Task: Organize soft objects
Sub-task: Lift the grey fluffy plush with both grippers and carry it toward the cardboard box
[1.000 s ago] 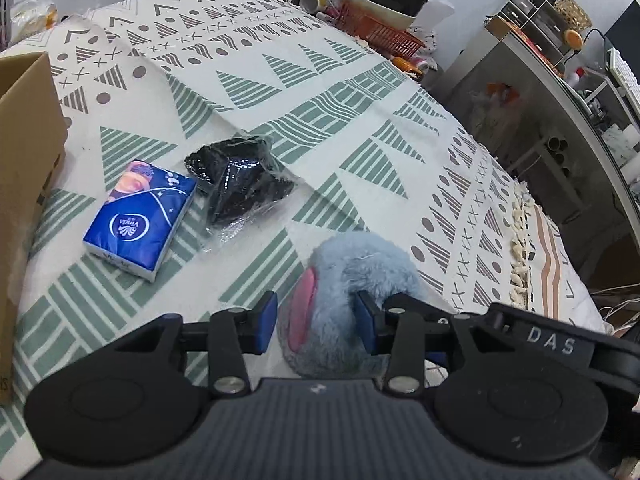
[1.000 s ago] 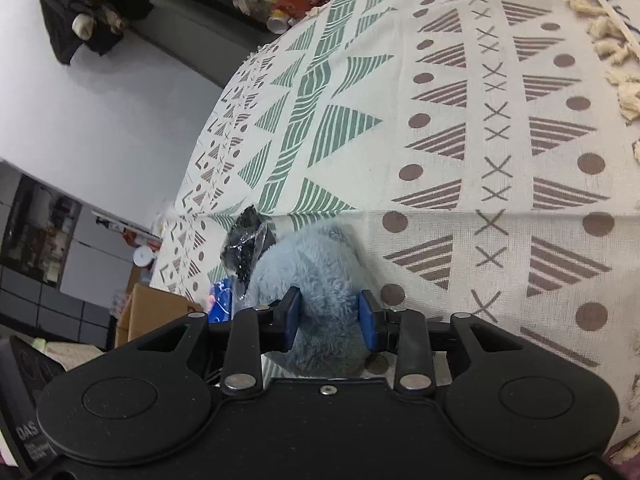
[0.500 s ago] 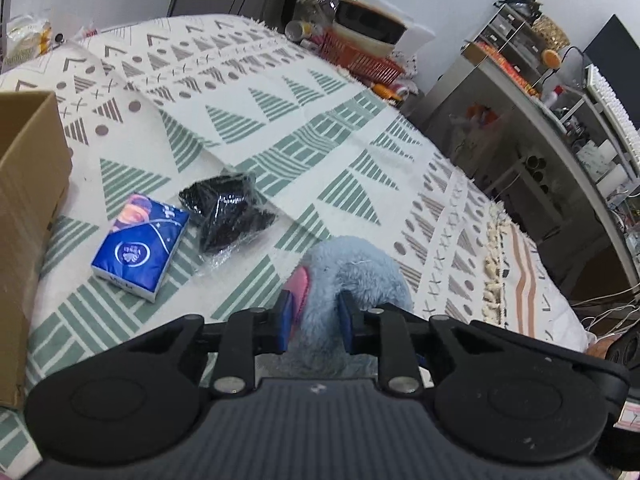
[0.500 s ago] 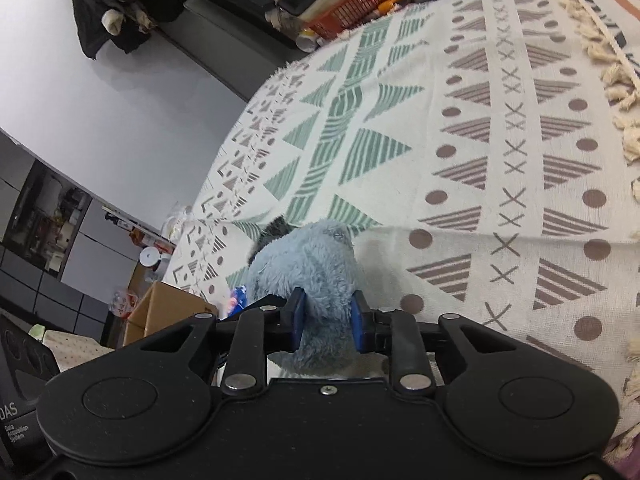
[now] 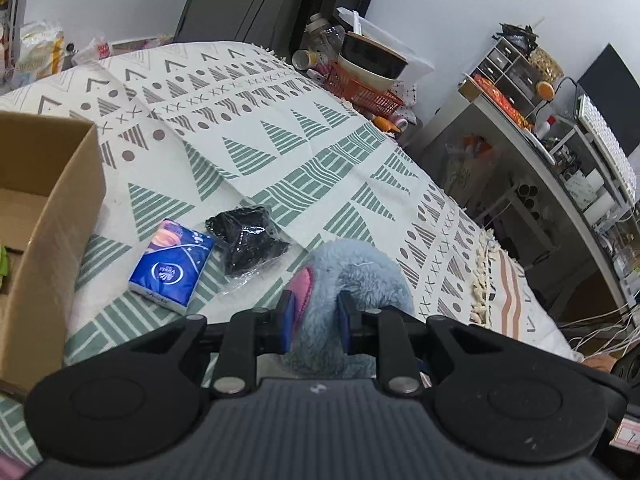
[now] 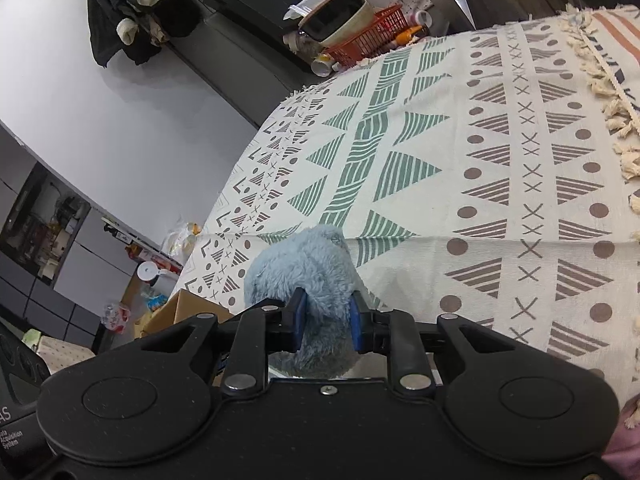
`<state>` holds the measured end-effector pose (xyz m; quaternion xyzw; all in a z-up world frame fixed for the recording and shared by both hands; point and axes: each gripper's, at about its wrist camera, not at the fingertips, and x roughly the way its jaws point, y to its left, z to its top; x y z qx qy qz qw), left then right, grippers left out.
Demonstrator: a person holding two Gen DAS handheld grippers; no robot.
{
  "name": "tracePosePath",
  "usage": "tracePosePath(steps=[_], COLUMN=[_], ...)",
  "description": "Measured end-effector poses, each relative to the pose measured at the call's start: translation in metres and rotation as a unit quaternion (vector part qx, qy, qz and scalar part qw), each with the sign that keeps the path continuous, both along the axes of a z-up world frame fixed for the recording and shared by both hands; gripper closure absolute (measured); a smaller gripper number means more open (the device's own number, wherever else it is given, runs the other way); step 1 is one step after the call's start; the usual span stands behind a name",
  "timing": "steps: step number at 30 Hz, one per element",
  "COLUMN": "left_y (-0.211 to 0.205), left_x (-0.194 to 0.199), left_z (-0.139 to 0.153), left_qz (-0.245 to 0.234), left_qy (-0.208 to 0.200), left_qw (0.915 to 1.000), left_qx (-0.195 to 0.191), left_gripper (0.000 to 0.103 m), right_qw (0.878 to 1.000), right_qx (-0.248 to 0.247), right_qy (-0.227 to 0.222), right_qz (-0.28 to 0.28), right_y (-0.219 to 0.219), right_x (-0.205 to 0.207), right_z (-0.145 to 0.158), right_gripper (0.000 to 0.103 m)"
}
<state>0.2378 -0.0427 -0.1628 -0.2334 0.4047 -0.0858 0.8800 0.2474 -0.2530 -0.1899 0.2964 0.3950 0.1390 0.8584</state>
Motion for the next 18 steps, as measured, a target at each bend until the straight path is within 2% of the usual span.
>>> tracePosePath(steps=[18], left_y=[0.058], left_x=[-0.023], left_z=[0.036], left_qz=[0.023], left_qy=[-0.039], left_qw=[0.9977], left_qx=[-0.05], left_gripper=[0.082], right_qw=[0.997], right_qx=[-0.045], right_qy=[-0.056], right_qz=[0.012], right_y=[0.053], right_x=[-0.021], right_z=[0.055], right_gripper=[0.081])
